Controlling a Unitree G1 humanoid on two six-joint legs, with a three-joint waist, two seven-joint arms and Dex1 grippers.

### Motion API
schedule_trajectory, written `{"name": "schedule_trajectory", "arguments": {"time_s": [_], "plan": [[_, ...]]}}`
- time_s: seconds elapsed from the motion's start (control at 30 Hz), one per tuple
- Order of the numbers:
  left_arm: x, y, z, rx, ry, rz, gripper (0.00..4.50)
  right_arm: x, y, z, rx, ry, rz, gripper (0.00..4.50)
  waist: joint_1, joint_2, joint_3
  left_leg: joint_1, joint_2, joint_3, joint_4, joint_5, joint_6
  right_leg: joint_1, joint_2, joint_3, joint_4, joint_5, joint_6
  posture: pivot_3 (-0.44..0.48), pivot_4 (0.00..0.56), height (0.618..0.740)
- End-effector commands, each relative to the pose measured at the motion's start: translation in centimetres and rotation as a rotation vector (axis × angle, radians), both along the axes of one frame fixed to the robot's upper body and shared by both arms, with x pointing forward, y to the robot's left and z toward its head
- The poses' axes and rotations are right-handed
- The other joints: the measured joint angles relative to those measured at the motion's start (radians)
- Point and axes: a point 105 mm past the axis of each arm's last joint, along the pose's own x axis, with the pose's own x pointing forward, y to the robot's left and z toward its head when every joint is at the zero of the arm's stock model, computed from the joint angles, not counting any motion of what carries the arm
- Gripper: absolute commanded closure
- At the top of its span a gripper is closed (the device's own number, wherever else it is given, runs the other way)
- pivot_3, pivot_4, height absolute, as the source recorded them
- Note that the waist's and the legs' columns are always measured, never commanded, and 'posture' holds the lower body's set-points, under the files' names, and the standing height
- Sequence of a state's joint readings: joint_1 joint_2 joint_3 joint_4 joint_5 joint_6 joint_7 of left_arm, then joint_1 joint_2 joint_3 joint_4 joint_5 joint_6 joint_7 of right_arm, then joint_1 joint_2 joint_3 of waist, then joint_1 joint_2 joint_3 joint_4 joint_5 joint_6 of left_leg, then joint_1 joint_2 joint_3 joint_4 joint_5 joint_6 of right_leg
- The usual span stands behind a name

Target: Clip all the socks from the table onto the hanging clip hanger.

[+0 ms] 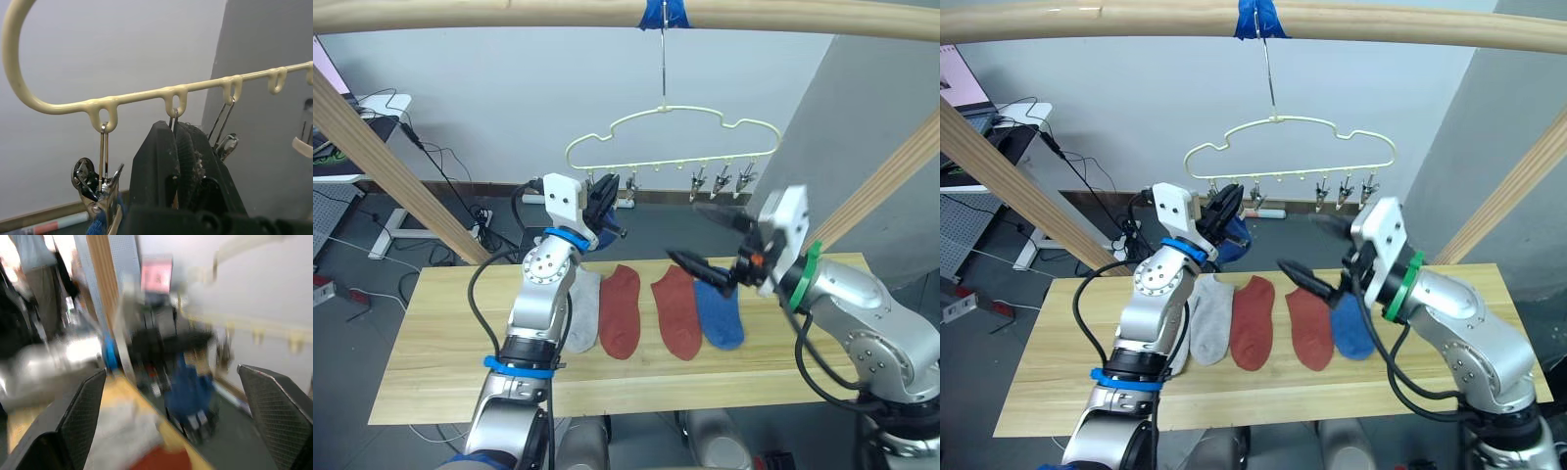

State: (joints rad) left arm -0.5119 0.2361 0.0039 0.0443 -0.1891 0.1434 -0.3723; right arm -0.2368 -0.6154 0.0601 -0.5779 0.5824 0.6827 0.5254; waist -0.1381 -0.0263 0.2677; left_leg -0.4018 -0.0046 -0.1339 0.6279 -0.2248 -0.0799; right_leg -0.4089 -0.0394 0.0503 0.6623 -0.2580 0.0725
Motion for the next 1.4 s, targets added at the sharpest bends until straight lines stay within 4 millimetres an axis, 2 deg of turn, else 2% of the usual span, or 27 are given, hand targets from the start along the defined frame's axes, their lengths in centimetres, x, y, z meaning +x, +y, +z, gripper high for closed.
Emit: {"name": "schedule_trajectory", "arguments": {"time_s": [0.03,0.13,0.27,0.33,0.6,0.73,0.97,1.07,1.13,1.3,1.4], "plan": [[-1.0,0.0,-0.3,0.002,0.114,-0.095,4.49,1.4,-2.5,-4.8,-0.154,0.114,-0.124,0.0,-0.001,0.0,0.0,0.0,0.0,0.001,0.0,0.0,0.0,0.0,0.0,0.001,0.0,0.0,0.0,-0.238,0.245,0.74],[-1.6,0.4,-0.6,0.025,0.251,-0.163,4.49,3.1,-4.6,-8.8,-0.308,0.138,-0.183,0.0,-0.009,0.001,0.0,0.003,0.001,0.003,0.0,0.0,0.0,0.0,0.001,0.003,0.001,0.0,0.001,-0.225,0.241,0.74],[-2.1,1.1,-0.2,0.023,0.327,-0.198,4.49,5.1,-5.9,-11.8,-0.394,0.169,-0.221,0.0,-0.019,0.001,0.0,0.005,0.002,0.003,0.0,0.0,0.001,0.001,0.003,0.004,0.003,0.0,0.001,-0.215,0.236,0.74],[-2.3,1.1,-0.2,0.001,0.37,-0.217,4.49,6.1,-5.8,-13.0,-0.413,0.195,-0.216,0.0,-0.022,0.001,0.0,0.006,0.002,0.004,0.001,0.001,0.001,0.001,0.003,0.005,0.003,0.001,0.001,-0.207,0.233,0.74],[-2.9,0.5,-0.3,-0.042,0.425,-0.235,4.49,7.8,-5.2,-16.0,-0.42,0.279,-0.207,0.0,-0.025,0.001,0.0,0.005,0.001,0.006,0.0,0.001,0.001,0.002,0.003,0.008,0.001,0.004,-0.004,-0.18,0.222,0.74],[-3.4,0.5,-0.6,-0.028,0.44,-0.247,4.49,7.6,-5.5,-17.2,-0.448,0.322,-0.202,0.0,-0.024,0.001,0.0,0.007,0.002,0.008,0.0,0.0,0.0,0.002,0.003,0.01,0.002,0.004,-0.004,-0.169,0.22,0.74],[-3.5,0.7,-0.5,-0.029,0.443,-0.246,4.49,7.0,-5.7,-17.9,-0.477,0.328,-0.166,0.0,-0.021,0.001,-0.002,0.011,0.001,0.011,0.001,0.001,0.001,0.004,0.003,0.014,0.002,0.003,0.003,-0.162,0.221,0.74],[-3.8,0.5,-0.7,-0.031,0.451,-0.25,4.5,6.3,-5.9,-18.2,-0.488,0.329,-0.148,0.58,-0.02,0.001,-0.002,0.011,0.002,0.012,0.001,0.001,0.001,0.004,0.003,0.015,0.002,0.004,0.003,-0.157,0.227,0.74],[-3.8,0.4,-0.8,-0.032,0.454,-0.252,4.5,6.1,-6.2,-18.3,-0.484,0.333,-0.151,1.18,-0.017,0.001,-0.002,0.011,0.002,0.012,0.001,0.0,0.001,0.004,0.003,0.015,0.002,0.004,0.004,-0.158,0.229,0.74],[-3.6,0.2,-0.8,-0.037,0.454,-0.257,4.5,5.7,-6.8,-17.9,-0.481,0.324,-0.155,3.0,-0.004,0.001,-0.002,0.012,0.001,0.013,0.001,0.0,0.001,0.004,0.003,0.016,0.002,0.004,0.004,-0.17,0.231,0.74],[-3.7,0.1,-0.9,-0.041,0.462,-0.265,4.5,5.6,-6.9,-16.7,-0.458,0.283,-0.159,3.97,-0.001,0.001,-0.002,0.012,0.001,0.014,0.001,0.0,0.001,0.004,0.003,0.017,0.002,0.004,0.005,-0.172,0.232,0.74]]}}
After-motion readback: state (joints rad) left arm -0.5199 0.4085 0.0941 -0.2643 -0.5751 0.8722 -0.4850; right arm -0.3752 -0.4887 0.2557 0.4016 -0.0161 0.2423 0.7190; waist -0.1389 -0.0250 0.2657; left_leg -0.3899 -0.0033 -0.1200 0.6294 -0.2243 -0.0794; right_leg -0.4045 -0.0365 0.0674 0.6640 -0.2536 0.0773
